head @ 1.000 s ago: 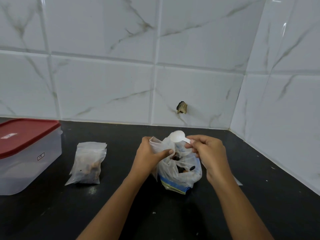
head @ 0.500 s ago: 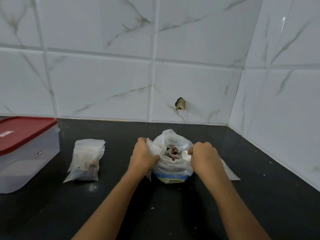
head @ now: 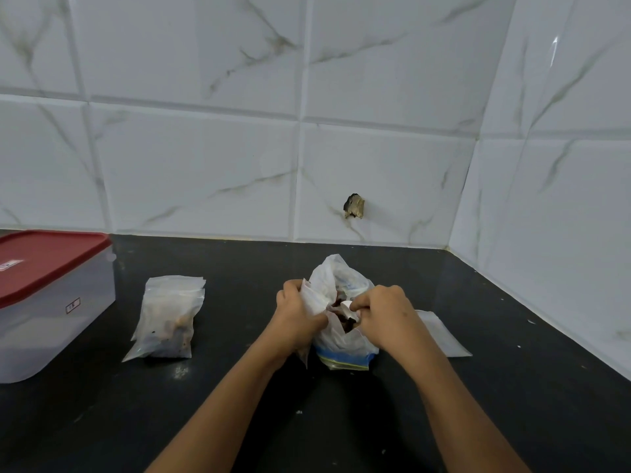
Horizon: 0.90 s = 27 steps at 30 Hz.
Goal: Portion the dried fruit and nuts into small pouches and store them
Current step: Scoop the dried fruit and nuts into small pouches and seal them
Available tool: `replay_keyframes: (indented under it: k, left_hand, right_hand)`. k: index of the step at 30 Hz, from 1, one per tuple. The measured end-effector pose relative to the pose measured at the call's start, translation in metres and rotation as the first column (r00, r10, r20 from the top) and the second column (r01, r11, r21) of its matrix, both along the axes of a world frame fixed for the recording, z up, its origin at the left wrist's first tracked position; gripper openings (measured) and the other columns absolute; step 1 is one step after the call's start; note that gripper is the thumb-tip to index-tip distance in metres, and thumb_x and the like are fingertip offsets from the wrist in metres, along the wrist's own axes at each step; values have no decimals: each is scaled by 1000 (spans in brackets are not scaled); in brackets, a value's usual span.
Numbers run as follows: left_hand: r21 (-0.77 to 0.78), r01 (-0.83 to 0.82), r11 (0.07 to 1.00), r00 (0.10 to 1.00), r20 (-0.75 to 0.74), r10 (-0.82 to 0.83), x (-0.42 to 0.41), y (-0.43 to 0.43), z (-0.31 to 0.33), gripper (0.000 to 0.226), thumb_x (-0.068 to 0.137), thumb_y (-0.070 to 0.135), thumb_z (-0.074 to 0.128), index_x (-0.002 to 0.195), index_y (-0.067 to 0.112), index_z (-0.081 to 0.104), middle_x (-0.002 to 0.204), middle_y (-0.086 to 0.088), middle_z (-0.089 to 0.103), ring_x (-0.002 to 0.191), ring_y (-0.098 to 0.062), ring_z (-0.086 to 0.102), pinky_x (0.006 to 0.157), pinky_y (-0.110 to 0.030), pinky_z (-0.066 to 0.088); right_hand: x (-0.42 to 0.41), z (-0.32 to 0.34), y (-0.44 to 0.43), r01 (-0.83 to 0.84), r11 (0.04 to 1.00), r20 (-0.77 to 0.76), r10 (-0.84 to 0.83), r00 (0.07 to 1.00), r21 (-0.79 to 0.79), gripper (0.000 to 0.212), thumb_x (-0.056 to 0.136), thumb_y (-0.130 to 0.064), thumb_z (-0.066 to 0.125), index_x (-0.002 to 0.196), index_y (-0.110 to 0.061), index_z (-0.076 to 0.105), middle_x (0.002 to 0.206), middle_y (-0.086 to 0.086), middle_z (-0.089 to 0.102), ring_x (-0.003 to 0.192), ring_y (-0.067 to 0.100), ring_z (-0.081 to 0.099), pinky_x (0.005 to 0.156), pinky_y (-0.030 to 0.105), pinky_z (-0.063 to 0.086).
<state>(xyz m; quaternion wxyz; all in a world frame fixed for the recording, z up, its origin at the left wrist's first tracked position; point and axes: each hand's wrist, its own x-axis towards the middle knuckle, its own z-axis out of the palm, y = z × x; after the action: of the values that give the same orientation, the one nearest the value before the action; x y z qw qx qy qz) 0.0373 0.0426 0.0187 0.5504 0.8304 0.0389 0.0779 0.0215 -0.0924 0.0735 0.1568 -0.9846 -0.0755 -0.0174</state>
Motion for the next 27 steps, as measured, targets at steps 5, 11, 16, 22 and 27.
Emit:
replay_keyframes:
  k: [5, 11, 16, 22, 27]
  left_hand:
    - [-113, -27, 993, 1000, 4, 28, 0, -1, 1, 67, 78, -1, 62, 131, 19, 26, 131, -6, 29, 112, -19, 42, 96, -36, 46]
    - [-12, -59, 998, 998, 25, 60, 3, -5, 3, 66, 79, 4, 63, 132, 13, 25, 132, -9, 28, 104, -18, 39, 95, -35, 47]
    - [-55, -13, 998, 998, 62, 17, 3, -5, -1, 64, 77, 3, 63, 128, 17, 27, 131, -7, 30, 112, -21, 43, 93, -35, 48]
    - [-362, 137, 922, 989, 96, -109, 0, -7, -6, 71, 56, 16, 65, 116, 32, 30, 130, -10, 40, 116, -26, 52, 93, -44, 51]
    - [-265, 43, 963, 999, 28, -37, 4, -2, -6, 60, 72, 12, 65, 114, 30, 27, 132, -9, 37, 116, -25, 49, 98, -43, 48]
  right_hand:
    - [-4, 2, -2, 37, 998, 89, -41, 995, 45, 35, 94, -9, 45, 121, -25, 60, 123, 6, 56, 103, 22, 58, 78, 25, 45]
    - [-5, 8, 3, 49, 987, -9, -51, 999, -153, 34, 93, -12, 48, 126, -17, 55, 124, 7, 54, 109, 21, 57, 84, 25, 46]
    - [-2, 2, 4, 18, 997, -32, -20, 999, -69, 32, 94, -12, 46, 123, -17, 59, 124, 8, 54, 107, 22, 58, 84, 25, 46]
    - [8, -6, -9, 92, 966, -37, -86, 996, 242, 32, 90, -5, 47, 113, -17, 67, 122, 8, 60, 101, 25, 63, 89, 33, 52]
    - [11, -8, -15, 143, 911, -70, -126, 990, 386, 32, 84, -1, 50, 84, -25, 71, 106, 11, 68, 95, 27, 66, 86, 39, 55]
